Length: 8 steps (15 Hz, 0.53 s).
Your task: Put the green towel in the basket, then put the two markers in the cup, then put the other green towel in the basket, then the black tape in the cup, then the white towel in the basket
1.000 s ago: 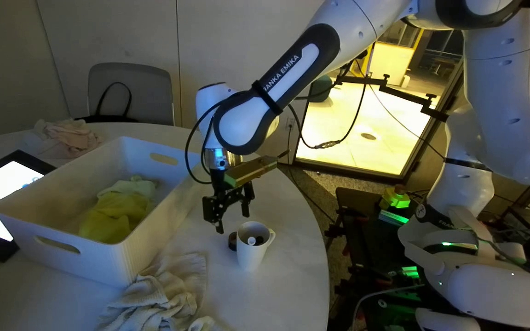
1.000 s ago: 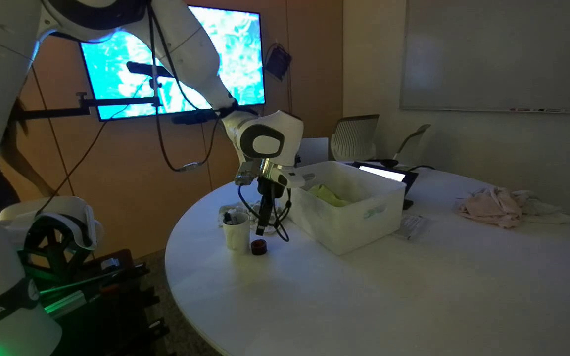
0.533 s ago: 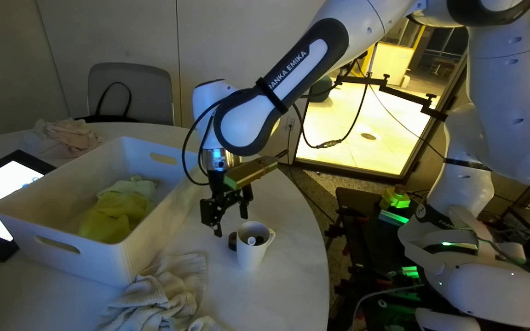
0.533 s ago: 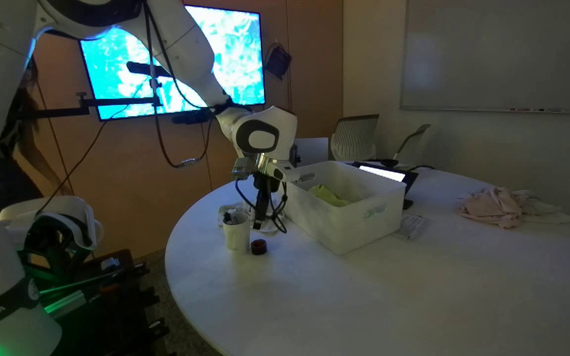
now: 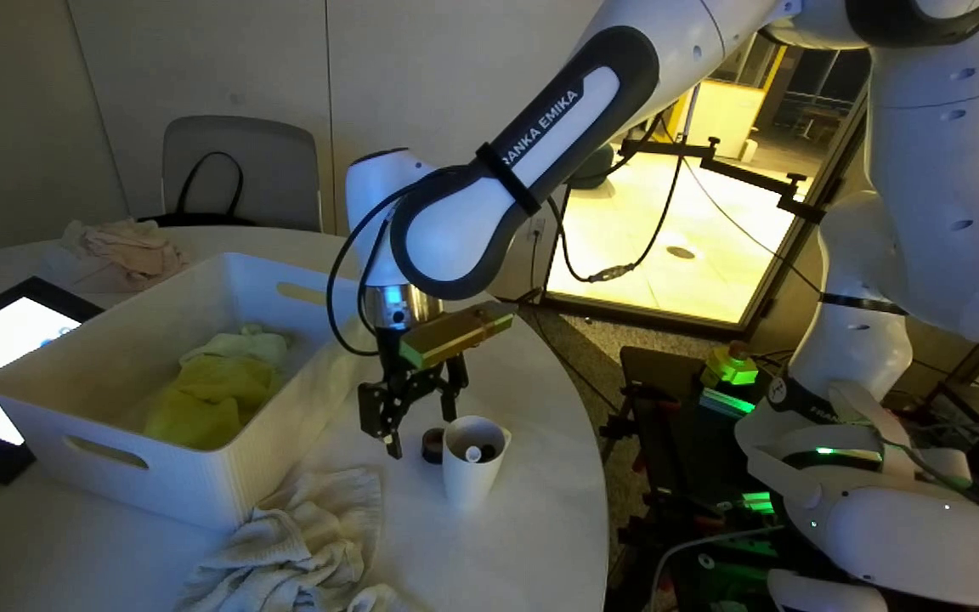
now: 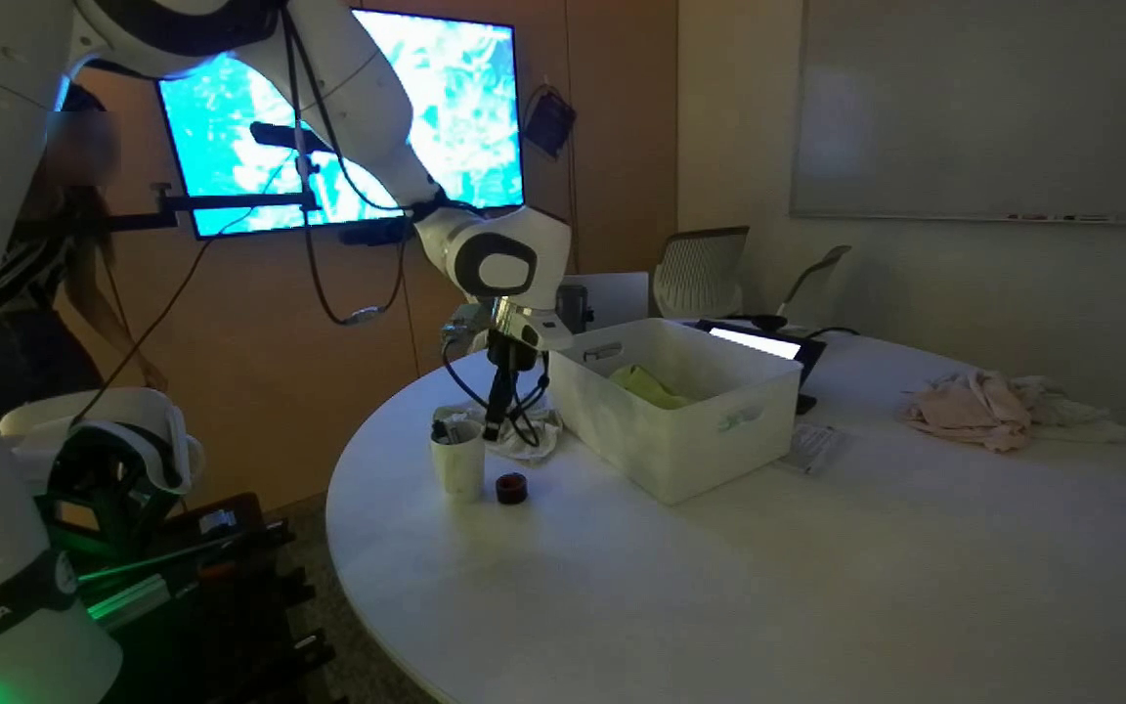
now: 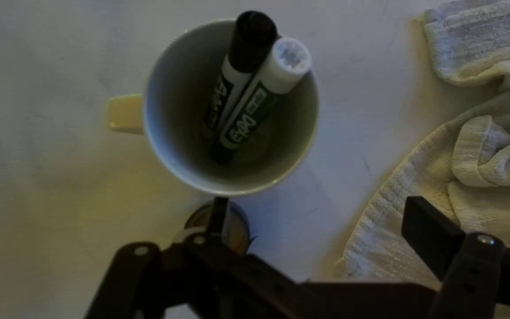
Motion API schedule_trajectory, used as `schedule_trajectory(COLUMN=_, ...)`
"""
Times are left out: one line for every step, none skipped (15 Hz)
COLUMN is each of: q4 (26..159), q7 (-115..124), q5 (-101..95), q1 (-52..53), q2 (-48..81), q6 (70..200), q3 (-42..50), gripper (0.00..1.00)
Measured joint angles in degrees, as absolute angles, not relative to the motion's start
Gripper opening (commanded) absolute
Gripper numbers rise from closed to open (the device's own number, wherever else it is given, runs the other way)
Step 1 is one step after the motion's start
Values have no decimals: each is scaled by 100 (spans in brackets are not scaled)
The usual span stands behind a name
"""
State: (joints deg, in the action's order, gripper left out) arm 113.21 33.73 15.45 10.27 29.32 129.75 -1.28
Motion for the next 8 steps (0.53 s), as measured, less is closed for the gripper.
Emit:
schedule_trajectory(q4=11324, q7=3452, q5=1581, q1=1027, q2=2950, q6=12975, q3=-151, gripper=100)
schedule_trajectory(q4=11324, q7=3517, q5=1615, q1=1027, q2=2971, q6=12975, q3=-166, gripper=100)
schedule_trajectory(q4=11324, q7=3565, q5=1642, q1=1027, q2=2994, q6=12975, q3=-174, gripper=100)
schedule_trajectory(q4=11324, q7=3591, q5=1674, q1=1027, q2=3016, q6=12975, q3=-178, gripper=100)
schedule_trajectory(q4=11322, q7=3602, q5=1702, q1=1026, q2=3035, q6=12975, q3=-178, gripper=100)
schedule_trajectory(q4=11317, q7=3608, q5=1723, q1=1023, q2=3058, q6=12975, q3=-178, gripper=100)
schedule_trajectory(q4=11308, q7=3613, q5=1734, q1=1019, q2=3084, q6=12975, q3=-178, gripper=100)
schedule_trajectory(q4=11297, q7=3616, q5=1737, q1=1016, q2=3111, q6=12980, q3=-178, gripper=100)
